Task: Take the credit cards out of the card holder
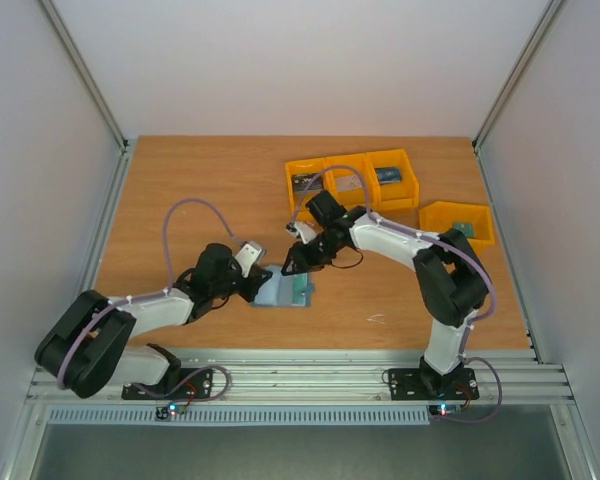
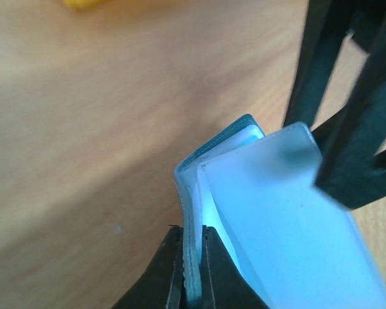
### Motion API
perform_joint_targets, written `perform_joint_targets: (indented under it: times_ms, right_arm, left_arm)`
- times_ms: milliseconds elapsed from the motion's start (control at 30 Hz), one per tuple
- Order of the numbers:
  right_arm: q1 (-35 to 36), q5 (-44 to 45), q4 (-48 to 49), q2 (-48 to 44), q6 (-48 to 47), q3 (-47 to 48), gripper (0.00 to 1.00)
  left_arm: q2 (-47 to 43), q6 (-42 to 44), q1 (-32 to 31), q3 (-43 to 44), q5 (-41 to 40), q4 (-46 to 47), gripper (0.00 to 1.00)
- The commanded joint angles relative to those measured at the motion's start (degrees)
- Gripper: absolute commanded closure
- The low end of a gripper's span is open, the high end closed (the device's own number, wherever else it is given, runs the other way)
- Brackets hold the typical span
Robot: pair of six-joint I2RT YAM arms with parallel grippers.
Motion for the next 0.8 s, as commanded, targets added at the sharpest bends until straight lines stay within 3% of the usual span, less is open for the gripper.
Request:
perform_joint_targets:
  times_ms: [0, 267, 500, 767]
  right_arm:
    - [-2.85, 0.77, -7.83, -10.20, -9.26, 4.87, 0.68]
    - [-14.25, -1.17, -15.07, -26.28, -19.20, 11.79, 0.53]
    - [-14.36, -7.72, -13.82, -31.29, -23.13, 16.62, 0.47]
    - [-10.23, -13.69, -9.46, -34.42, -23.14, 13.91, 0.36]
  left_arm:
    - [-6.69, 6.51, -0.05, 0.92, -6.29, 5.34, 1.00]
    - [-21.62, 12.78, 0.11, 10.83, -0.11, 6.08, 1.00]
    - [-28.53, 7.27, 0.20, 17.91, 4.65, 4.59, 1.00]
    - [-29.97, 2.25, 0.11, 20.28, 6.22, 3.67, 1.00]
